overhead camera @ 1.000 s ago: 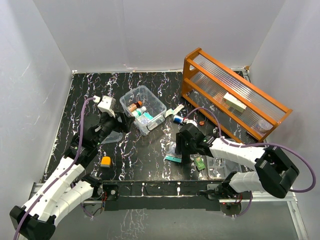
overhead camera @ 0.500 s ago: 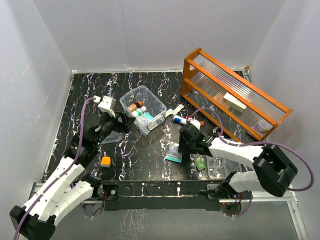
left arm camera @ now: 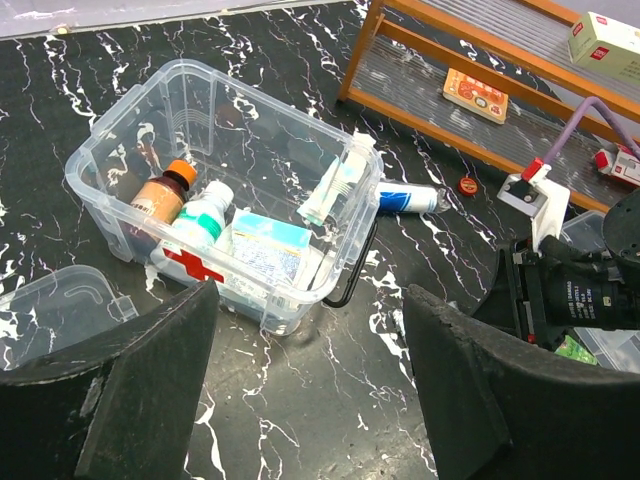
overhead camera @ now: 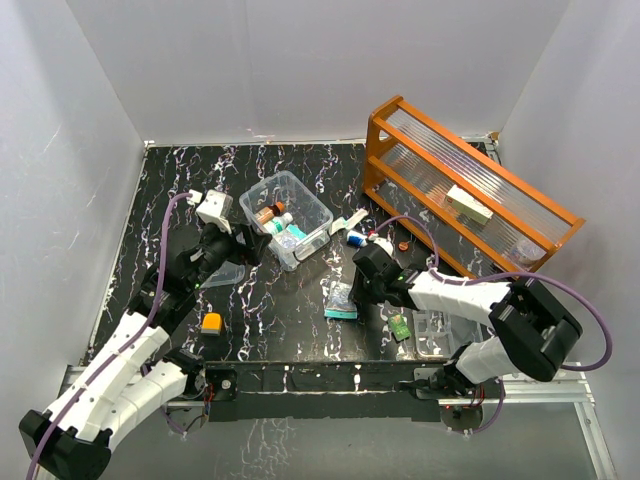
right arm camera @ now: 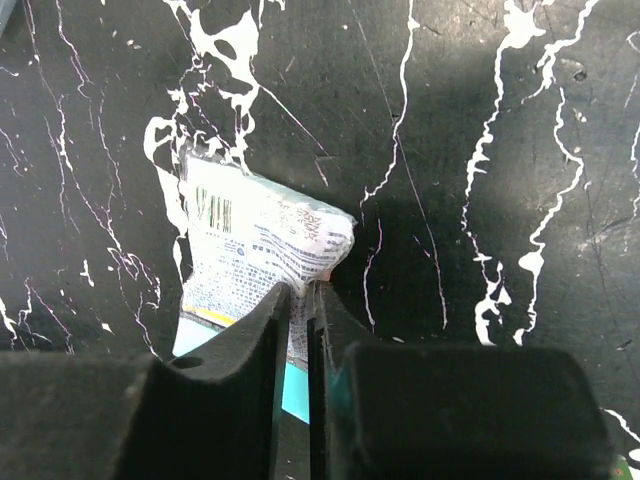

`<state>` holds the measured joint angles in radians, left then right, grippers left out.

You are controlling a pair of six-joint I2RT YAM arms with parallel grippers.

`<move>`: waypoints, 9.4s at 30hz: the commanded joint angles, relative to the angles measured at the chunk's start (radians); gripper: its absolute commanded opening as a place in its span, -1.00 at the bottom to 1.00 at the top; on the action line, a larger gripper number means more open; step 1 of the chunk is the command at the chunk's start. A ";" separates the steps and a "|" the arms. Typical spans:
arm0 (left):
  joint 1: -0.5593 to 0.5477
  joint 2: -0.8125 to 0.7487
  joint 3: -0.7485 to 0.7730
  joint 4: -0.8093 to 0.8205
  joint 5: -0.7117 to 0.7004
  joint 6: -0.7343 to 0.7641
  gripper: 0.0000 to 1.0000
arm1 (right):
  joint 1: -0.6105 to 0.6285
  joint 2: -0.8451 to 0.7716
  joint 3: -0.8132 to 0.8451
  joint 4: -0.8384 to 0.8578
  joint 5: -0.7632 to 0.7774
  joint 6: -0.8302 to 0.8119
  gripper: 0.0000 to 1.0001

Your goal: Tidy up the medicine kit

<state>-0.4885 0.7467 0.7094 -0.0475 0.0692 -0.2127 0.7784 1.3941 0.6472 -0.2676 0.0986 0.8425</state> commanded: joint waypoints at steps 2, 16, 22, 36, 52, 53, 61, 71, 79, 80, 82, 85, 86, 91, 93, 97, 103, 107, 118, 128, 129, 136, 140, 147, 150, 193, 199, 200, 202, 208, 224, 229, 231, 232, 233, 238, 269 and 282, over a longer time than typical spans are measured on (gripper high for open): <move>-0.002 -0.004 0.042 -0.008 0.000 0.000 0.47 | -0.002 0.025 -0.009 0.028 0.010 -0.005 -0.93; -0.002 0.037 -0.034 -0.031 0.120 -0.193 0.51 | -0.001 -0.115 -0.093 0.307 -0.135 -0.039 -1.00; -0.002 -0.069 -0.183 0.043 0.195 -0.381 0.59 | -0.001 -0.152 -0.113 0.399 -0.228 -0.057 -1.00; -0.002 0.091 -0.248 0.080 0.535 -0.462 0.67 | 0.000 -0.244 -0.065 0.386 -0.475 -0.362 -1.00; -0.003 0.143 -0.346 0.424 0.592 -0.693 -0.10 | 0.010 -0.218 -0.034 0.553 -0.380 -0.110 -1.00; -0.004 0.143 -0.346 0.433 0.583 -0.695 -0.18 | 0.012 -0.199 -0.012 0.531 -0.376 -0.110 -1.00; -0.004 0.125 -0.347 0.460 0.490 -0.695 -0.36 | 0.019 -0.168 0.000 0.554 -0.388 -0.070 -1.00; -0.003 0.157 -0.321 0.390 0.465 -0.659 -0.40 | 0.019 -0.168 -0.007 0.575 -0.396 -0.049 -1.00; -0.003 0.137 -0.248 0.296 0.433 -0.551 -1.00 | 0.019 -0.180 -0.008 0.554 -0.374 -0.026 -0.57; -0.003 0.138 -0.220 0.256 0.426 -0.513 -1.00 | 0.018 -0.188 -0.001 0.531 -0.364 -0.016 -0.27; -0.004 0.148 -0.150 0.161 0.413 -0.427 -1.00 | 0.013 -0.211 0.029 0.449 -0.313 0.001 0.15; -0.004 0.204 0.005 -0.022 0.401 -0.267 -1.00 | 0.007 -0.247 0.068 0.355 -0.288 -0.020 0.29; -0.003 0.231 0.063 -0.091 0.396 -0.206 -1.00 | 0.006 -0.262 0.076 0.330 -0.287 -0.030 0.30; -0.001 0.421 0.359 -0.385 0.455 0.174 -1.00 | 0.002 -0.385 0.041 0.286 -0.204 -0.039 0.34; -0.001 0.501 0.482 -0.480 0.440 0.294 -1.00 | 0.000 -0.439 0.022 0.278 -0.154 -0.042 0.36; 0.001 0.654 0.662 -0.581 0.469 0.473 -1.00 | -0.002 -0.505 0.021 0.245 -0.158 -0.075 0.37; 0.042 0.833 0.845 -0.652 0.492 0.646 -1.00 | -0.003 -0.625 -0.012 0.155 -0.075 -0.070 0.38; 0.109 0.949 0.941 -0.694 0.544 0.708 -1.00 | -0.003 -0.698 -0.054 0.148 -0.046 -0.050 0.40; 0.138 1.066 0.951 -0.705 0.513 0.829 -1.00 | -0.002 -0.676 -0.066 0.145 -0.075 -0.043 0.41; 0.136 1.108 0.907 -0.687 0.578 0.822 -1.00 | -0.003 -0.690 -0.093 0.139 -0.048 -0.040 0.41; 0.135 1.110 0.901 -0.687 0.586 0.825 -1.00 | -0.003 -0.690 -0.095 0.139 -0.042 -0.042 0.42; 0.133 1.155 0.919 -0.729 0.613 0.849 -1.00 | -0.003 -0.689 -0.098 0.132 -0.030 -0.053 0.42; 0.134 1.169 0.920 -0.750 0.612 0.869 -1.00 | -0.003 -0.707 -0.083 0.091 0.010 -0.050 0.42; 0.134 1.212 0.949 -0.837 0.652 0.927 -1.00 | -0.003 -0.764 -0.063 0.042 0.099 -0.068 0.42; 0.133 1.221 0.948 -0.845 0.642 0.944 -1.00 | -0.004 -0.763 -0.064 0.038 0.106 -0.069 0.42; 0.076 1.052 0.790 -0.475 0.436 0.744 0.12 | -0.004 -0.716 -0.080 0.070 0.082 -0.056 0.42; 0.063 0.980 0.713 -0.342 0.293 0.460 0.32 | -0.004 -0.714 -0.079 0.068 0.086 -0.059 0.42; 0.062 0.979 0.719 -0.347 0.265 0.384 0.33 | -0.003 -0.714 -0.080 0.069 0.088 -0.059 0.42; 0.062 0.973 0.701 -0.337 0.172 0.184 0.34 | -0.004 -0.716 -0.081 0.069 0.096 -0.059 0.42; 0.032 0.958 0.639 -0.348 0.040 -0.162 0.20 | -0.002 -0.706 -0.081 0.079 0.092 -0.061 0.43; -0.031 1.016 0.732 -0.485 -0.166 -0.418 -0.02 | -0.003 -0.736 -0.098 0.076 0.119 -0.076 0.43; -0.050 1.067 0.834 -0.628 -0.240 -0.445 -0.12 | -0.003 -0.678 -0.053 0.067 0.147 -0.127 0.38; -0.049 1.039 0.826 -0.626 -0.263 -0.443 -0.13 | -0.004 -0.605 0.006 0.035 0.145 -0.179 0.34; -0.049 1.015 0.814 -0.602 -0.260 -0.437 -0.13 | -0.003 -0.562 0.045 0.016 0.139 -0.211 0.32; -0.049 0.988 0.806 -0.574 -0.260 -0.424 -0.13 | -0.002 -0.515 0.092 -0.005 0.138 -0.238 0.27; -0.050 0.861 0.800 -0.549 -0.306 -0.393 -0.08 | 0.001 -0.275 0.333 -0.095 0.112 -0.348 0.10; -0.009 0.192 0.004 -0.230 -0.390 -0.622 -0.21 | 0.099 0.853 1.477 -0.670 0.135 -0.680 -0.13; 0.002 0.161 -0.018 -0.243 -0.415 -0.643 -0.25 | 0.058 0.922 1.521 -0.676 0.058 -0.690 -0.57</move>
<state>-0.4931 0.9173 0.6899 -0.2905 -0.3191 -0.8494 0.8494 2.3146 2.1040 -0.9539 0.1764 0.1604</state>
